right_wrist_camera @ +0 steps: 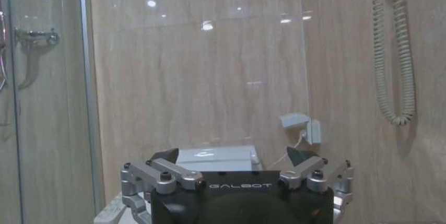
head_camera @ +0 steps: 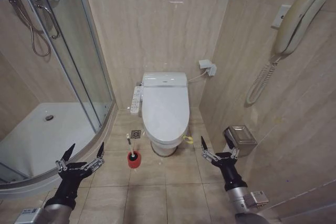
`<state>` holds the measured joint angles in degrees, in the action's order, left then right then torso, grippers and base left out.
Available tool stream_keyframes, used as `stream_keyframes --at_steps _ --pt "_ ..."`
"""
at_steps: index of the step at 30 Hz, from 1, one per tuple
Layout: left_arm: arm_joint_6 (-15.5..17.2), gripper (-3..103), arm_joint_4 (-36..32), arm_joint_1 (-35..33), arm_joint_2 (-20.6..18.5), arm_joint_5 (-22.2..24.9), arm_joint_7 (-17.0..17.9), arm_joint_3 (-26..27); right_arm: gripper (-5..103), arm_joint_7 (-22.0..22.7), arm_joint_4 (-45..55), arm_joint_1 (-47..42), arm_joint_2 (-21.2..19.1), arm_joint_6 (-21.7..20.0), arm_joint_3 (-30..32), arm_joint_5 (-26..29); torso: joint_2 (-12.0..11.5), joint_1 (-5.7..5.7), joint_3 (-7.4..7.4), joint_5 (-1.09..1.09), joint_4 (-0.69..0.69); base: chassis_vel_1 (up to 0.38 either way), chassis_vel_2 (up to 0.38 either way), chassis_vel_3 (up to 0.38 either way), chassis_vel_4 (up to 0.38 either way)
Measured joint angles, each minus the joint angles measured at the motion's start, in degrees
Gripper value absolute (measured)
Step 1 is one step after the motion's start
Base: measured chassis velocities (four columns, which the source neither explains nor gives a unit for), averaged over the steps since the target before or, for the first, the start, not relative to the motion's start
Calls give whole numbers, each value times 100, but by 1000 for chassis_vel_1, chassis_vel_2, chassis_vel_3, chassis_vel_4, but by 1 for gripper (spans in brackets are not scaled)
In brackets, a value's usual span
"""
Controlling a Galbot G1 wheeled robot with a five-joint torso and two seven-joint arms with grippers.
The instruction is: Open the toilet lid, clean the toilet bowl with a toilet brush, close the toilet lid, and flush.
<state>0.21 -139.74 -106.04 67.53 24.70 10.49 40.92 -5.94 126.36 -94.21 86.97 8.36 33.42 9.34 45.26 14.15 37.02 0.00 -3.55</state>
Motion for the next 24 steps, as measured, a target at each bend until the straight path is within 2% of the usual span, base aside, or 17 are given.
stream_keyframes --at_steps 24 --pt "0 100 0 0 0 0 0 0 100 18 -167 191 -35 11 17 64 0 -2 0 0 0 0 0 0 0"
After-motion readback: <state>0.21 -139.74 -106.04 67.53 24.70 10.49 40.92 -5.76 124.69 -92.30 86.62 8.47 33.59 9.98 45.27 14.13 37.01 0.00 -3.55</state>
